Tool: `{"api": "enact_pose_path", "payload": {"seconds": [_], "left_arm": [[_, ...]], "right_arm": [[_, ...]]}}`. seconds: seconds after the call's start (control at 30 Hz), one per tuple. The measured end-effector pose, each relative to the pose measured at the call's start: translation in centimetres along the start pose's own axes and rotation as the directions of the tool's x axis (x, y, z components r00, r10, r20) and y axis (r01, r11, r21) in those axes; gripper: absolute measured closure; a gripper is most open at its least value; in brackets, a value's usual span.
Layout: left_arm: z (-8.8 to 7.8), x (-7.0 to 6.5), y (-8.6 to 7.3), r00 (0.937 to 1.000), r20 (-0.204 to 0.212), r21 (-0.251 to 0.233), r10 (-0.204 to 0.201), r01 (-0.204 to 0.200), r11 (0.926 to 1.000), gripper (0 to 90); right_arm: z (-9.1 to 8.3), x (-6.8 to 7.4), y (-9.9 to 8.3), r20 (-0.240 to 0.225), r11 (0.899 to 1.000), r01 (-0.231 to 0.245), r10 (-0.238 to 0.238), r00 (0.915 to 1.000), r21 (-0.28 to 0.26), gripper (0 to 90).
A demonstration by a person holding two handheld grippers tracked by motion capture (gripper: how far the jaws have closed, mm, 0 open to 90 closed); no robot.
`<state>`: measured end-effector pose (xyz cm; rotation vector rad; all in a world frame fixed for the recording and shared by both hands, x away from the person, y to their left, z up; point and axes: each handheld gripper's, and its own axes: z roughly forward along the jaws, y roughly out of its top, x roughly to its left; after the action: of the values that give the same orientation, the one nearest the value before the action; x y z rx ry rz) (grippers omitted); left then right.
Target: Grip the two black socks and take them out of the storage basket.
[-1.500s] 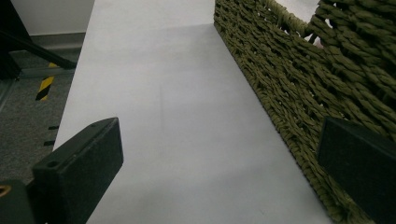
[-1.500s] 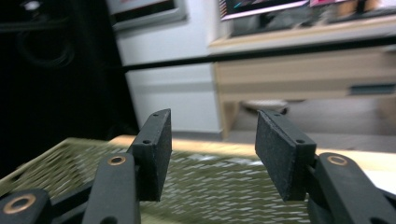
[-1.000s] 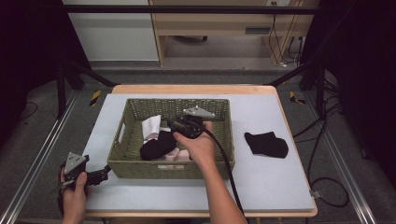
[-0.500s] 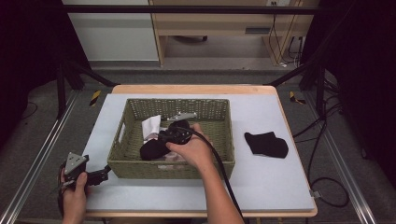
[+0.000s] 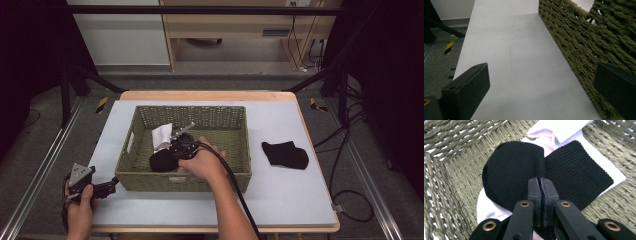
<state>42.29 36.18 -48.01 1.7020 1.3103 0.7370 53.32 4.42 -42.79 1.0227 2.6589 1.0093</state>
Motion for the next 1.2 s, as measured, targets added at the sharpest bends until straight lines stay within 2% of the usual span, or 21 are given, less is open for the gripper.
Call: {"api": "enact_pose_path", "payload": {"seconds": [0.1,0.17,0.2,0.3,0.4,0.57,0.6,0.73,0.8,0.9,0.93,1.07,1.2], "left_arm": [[0.0,0.0,0.0,1.0000,0.000,0.000,0.000,0.000,1.0000,0.7],[0.0,0.0,0.0,1.0000,0.000,0.000,-0.001,0.001,1.0000,0.7],[0.0,0.0,0.0,1.0000,0.001,0.001,-0.001,0.001,1.0000,0.7],[0.1,0.0,0.0,1.0000,0.004,0.007,-0.003,0.003,1.0000,0.7],[0.1,0.0,0.0,1.0000,0.003,0.005,-0.001,0.001,1.0000,0.7],[0.1,0.0,0.0,1.0000,0.003,0.005,-0.001,0.001,1.0000,0.7],[0.1,0.0,0.0,1.0000,0.003,0.006,-0.001,0.001,1.0000,0.7],[0.1,0.0,0.0,1.0000,0.003,0.007,0.001,-0.001,1.0000,0.7],[0.1,0.0,0.0,1.0000,0.003,0.005,0.000,0.000,1.0000,0.7],[0.1,0.0,0.0,1.0000,0.004,0.005,0.000,0.000,1.0000,0.7],[0.1,0.0,0.0,1.0000,0.004,0.005,0.000,0.000,1.0000,0.7],[0.1,0.0,0.0,1.0000,0.003,0.009,0.004,-0.004,1.0000,0.7],[0.1,0.0,0.0,1.0000,0.003,0.011,0.007,-0.007,0.9999,0.7]], "right_arm": [[-0.5,-0.1,0.1,0.008,0.999,0.019,-0.019,0.9998,-0.030,88.2],[-1.0,-0.1,0.2,0.037,0.997,0.043,-0.040,0.9985,-0.067,88.3],[-1.4,0.0,0.3,0.063,0.994,0.061,-0.055,0.9965,-0.096,88.4],[-2.4,0.1,0.2,0.099,0.983,0.088,-0.073,0.9924,-0.159,88.5],[-3.5,0.2,0.2,0.159,0.965,0.126,-0.091,0.9831,-0.229,88.5],[-5.1,0.4,0.1,0.232,0.932,0.150,-0.075,0.9699,-0.329,88.7],[-5.6,0.4,0.0,0.259,0.920,0.166,-0.074,0.9631,-0.355,88.6],[-6.8,0.1,-0.2,0.315,0.891,0.192,-0.058,0.9472,-0.412,88.7],[-7.2,-0.1,-0.4,0.336,0.881,0.200,-0.049,0.9404,-0.429,88.7],[-7.9,-0.7,-0.7,0.355,0.873,0.206,-0.040,0.9338,-0.443,88.7],[-8.2,-0.9,-0.8,0.364,0.866,0.206,-0.030,0.9308,-0.455,88.7],[-9.4,-1.6,-1.2,0.368,0.837,0.208,-0.008,0.9299,-0.507,88.7],[-10.8,-2.3,-1.5,0.386,0.798,0.219,0.018,0.9224,-0.562,88.7]]}}
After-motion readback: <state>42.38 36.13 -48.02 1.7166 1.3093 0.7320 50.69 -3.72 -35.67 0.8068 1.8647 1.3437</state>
